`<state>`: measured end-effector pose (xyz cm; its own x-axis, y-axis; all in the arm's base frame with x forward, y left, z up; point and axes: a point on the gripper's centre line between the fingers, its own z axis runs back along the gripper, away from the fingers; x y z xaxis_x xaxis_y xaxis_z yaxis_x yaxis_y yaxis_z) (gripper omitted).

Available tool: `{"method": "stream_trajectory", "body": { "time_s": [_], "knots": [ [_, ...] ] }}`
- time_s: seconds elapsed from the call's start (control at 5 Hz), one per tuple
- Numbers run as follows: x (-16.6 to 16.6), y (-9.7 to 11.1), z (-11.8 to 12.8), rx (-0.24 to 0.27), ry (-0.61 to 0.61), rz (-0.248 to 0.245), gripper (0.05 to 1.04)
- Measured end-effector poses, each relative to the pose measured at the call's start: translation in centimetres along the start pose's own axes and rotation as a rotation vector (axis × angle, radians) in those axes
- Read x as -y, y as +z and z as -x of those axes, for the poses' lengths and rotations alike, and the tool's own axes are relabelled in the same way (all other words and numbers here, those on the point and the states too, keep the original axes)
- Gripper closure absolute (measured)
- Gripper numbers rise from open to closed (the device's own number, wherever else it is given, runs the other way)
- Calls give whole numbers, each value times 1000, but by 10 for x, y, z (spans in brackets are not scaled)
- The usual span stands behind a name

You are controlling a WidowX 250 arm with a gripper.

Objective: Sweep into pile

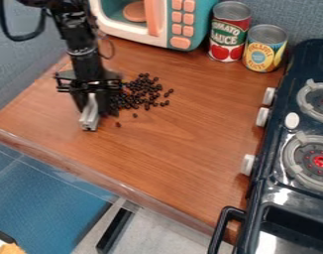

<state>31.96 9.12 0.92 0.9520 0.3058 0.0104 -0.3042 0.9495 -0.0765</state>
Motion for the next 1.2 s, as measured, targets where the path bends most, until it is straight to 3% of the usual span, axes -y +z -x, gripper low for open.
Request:
{"method": "stream_trajectory", "body": {
  "time_s": [0.6, 1.2],
  "knots": [
    [48, -3, 3, -5, -30, 27, 698],
    [70, -4, 7, -14, -48, 53, 698]
  ]
}}
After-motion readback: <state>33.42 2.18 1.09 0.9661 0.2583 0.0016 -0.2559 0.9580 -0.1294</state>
